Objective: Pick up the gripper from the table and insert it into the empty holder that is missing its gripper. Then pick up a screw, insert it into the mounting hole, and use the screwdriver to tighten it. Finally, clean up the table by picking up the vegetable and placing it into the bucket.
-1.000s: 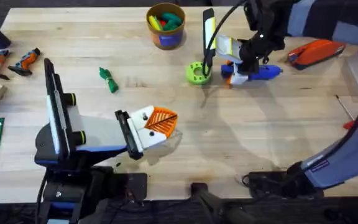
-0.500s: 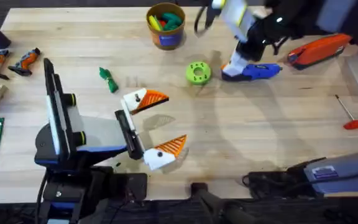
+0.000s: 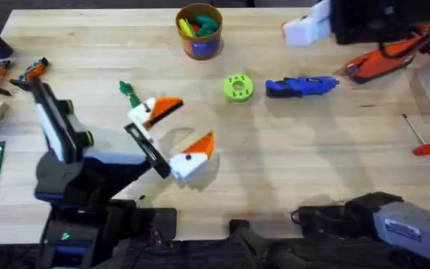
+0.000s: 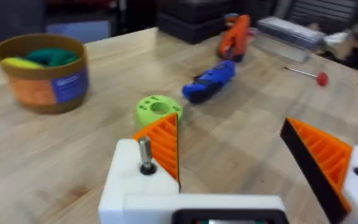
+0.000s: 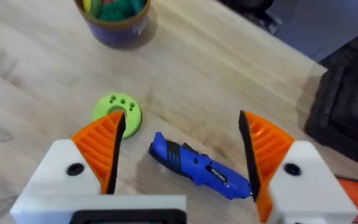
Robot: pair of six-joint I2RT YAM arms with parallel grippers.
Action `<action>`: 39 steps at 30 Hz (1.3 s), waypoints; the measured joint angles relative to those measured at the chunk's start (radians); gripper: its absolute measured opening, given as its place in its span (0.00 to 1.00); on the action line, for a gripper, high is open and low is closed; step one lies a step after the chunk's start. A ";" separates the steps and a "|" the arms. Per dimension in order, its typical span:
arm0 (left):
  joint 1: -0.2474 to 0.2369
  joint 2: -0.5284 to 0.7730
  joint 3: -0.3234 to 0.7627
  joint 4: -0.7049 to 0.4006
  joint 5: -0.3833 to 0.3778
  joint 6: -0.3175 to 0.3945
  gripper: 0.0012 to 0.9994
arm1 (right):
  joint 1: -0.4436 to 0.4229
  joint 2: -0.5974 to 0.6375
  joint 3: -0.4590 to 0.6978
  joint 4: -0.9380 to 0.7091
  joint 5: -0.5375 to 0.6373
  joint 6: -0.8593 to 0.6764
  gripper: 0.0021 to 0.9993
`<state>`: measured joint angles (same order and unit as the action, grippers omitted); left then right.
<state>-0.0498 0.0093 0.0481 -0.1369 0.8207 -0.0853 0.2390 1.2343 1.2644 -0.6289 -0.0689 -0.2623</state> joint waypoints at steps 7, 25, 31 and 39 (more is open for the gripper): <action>0.000 0.156 0.291 -0.307 -0.238 0.012 0.99 | 0.000 -0.108 0.001 -0.041 -0.001 0.053 0.98; 0.001 0.882 0.835 -0.712 -0.576 0.098 0.99 | 0.000 -0.115 0.001 -0.187 -0.003 0.061 0.98; 0.064 1.033 0.937 -0.787 -0.696 -0.009 0.99 | 0.000 -0.115 0.001 -0.187 -0.003 0.061 0.98; 0.147 1.366 1.139 -0.850 -0.780 -0.099 0.99 | 0.000 -0.115 0.001 -0.187 -0.003 0.061 0.98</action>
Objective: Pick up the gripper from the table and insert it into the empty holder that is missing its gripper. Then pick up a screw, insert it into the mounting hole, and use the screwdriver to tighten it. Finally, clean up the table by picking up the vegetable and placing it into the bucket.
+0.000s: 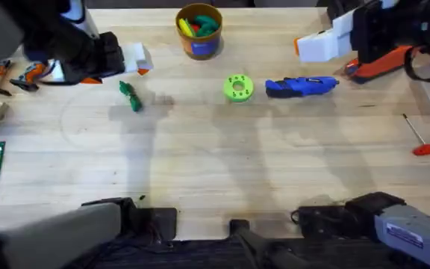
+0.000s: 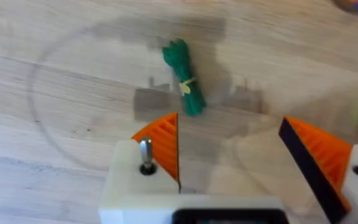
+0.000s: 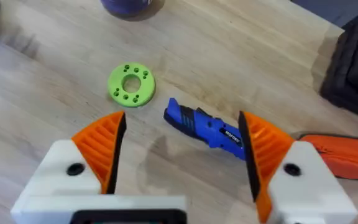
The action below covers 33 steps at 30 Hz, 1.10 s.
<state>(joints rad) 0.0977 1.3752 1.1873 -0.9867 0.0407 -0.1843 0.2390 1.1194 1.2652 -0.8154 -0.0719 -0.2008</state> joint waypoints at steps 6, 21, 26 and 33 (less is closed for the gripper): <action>0.050 0.220 0.008 0.063 -0.011 -0.118 0.99 | 0.000 0.000 0.000 -0.001 0.000 0.000 0.98; 0.074 0.453 0.018 0.165 -0.031 -0.181 0.24 | 0.000 0.000 0.000 -0.002 0.000 0.000 0.98; 0.074 0.453 0.024 0.171 -0.023 -0.183 0.01 | 0.000 0.000 0.000 -0.001 0.000 0.000 0.98; 0.072 0.452 0.063 0.117 0.029 -0.177 0.01 | 0.000 0.022 0.000 -0.001 0.000 0.000 0.98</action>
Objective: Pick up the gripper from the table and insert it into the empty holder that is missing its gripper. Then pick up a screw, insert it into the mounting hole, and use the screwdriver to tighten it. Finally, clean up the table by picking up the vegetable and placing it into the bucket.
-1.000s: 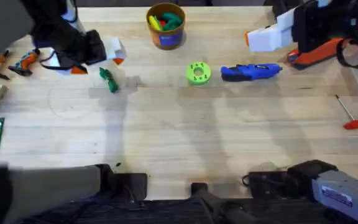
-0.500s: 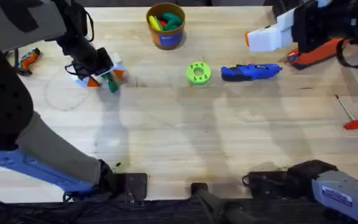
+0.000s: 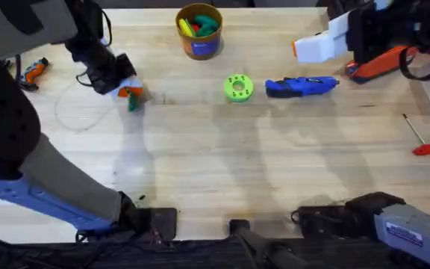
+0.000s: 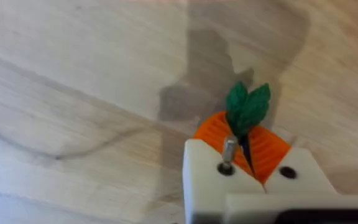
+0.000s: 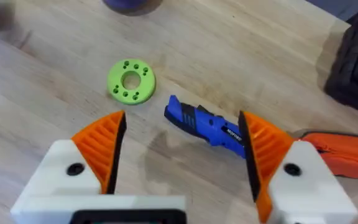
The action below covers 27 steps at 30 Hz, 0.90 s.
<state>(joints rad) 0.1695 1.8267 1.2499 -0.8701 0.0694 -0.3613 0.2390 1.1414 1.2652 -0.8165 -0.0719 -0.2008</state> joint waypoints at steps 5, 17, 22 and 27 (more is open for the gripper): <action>-0.024 -0.046 0.112 -0.005 0.074 0.067 0.01 | 0.000 0.011 0.000 0.000 0.000 0.000 0.98; -0.295 -0.130 0.303 0.275 0.129 0.191 0.01 | 0.000 0.011 0.000 0.000 0.000 0.000 0.98; -0.360 -0.067 0.303 0.434 0.128 0.199 0.01 | 0.000 0.011 0.000 0.000 0.000 0.000 0.98; -0.384 0.040 0.303 0.551 0.128 0.201 0.01 | 0.000 0.011 0.000 0.000 0.000 0.000 0.98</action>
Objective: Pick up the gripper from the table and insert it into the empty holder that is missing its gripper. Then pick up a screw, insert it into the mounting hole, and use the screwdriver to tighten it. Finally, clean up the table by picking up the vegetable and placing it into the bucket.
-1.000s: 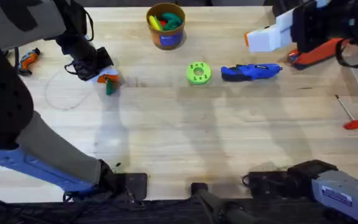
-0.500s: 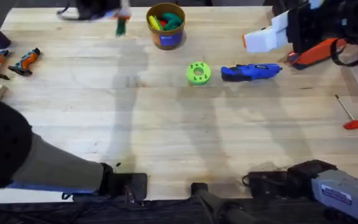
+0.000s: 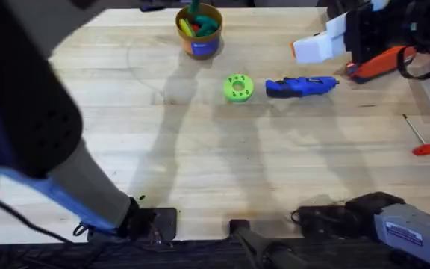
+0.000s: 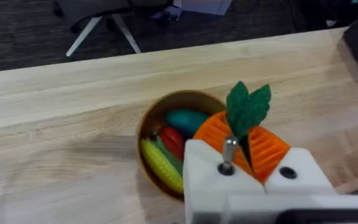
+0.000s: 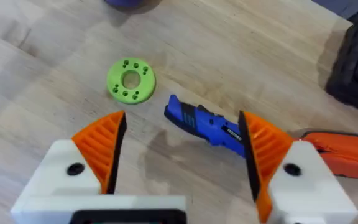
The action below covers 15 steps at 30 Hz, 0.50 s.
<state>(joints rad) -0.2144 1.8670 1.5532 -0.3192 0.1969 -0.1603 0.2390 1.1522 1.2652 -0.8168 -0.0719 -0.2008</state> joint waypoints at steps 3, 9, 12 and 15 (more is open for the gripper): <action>-0.002 0.052 0.000 0.031 -0.001 0.000 0.01 | 0.000 0.000 0.000 0.000 0.000 0.000 0.98; -0.002 0.073 -0.002 0.050 -0.006 0.006 0.82 | 0.000 0.000 0.000 0.000 0.000 0.000 0.98; -0.002 0.071 -0.002 0.047 -0.006 0.004 0.98 | 0.000 0.000 0.000 0.000 0.000 0.000 0.98; 0.000 0.071 -0.002 0.045 -0.006 0.004 0.99 | 0.000 0.000 0.000 0.000 0.000 0.000 0.98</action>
<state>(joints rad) -0.2142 1.9381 1.5517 -0.2737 0.1904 -0.1562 0.2390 1.1522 1.2652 -0.8165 -0.0719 -0.2005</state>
